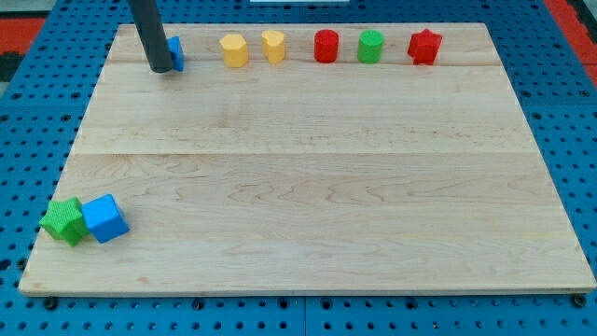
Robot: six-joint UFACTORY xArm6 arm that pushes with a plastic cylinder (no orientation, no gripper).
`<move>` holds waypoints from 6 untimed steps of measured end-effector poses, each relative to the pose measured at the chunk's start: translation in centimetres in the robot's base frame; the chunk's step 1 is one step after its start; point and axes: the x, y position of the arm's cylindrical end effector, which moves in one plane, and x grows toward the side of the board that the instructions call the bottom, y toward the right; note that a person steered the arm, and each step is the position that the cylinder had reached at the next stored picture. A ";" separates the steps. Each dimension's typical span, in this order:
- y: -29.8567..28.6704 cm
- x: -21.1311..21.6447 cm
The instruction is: Separate the blue cube from the green star
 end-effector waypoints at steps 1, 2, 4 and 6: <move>2.5 -1.1; 4.3 4.4; 5.6 30.1; -6.1 27.8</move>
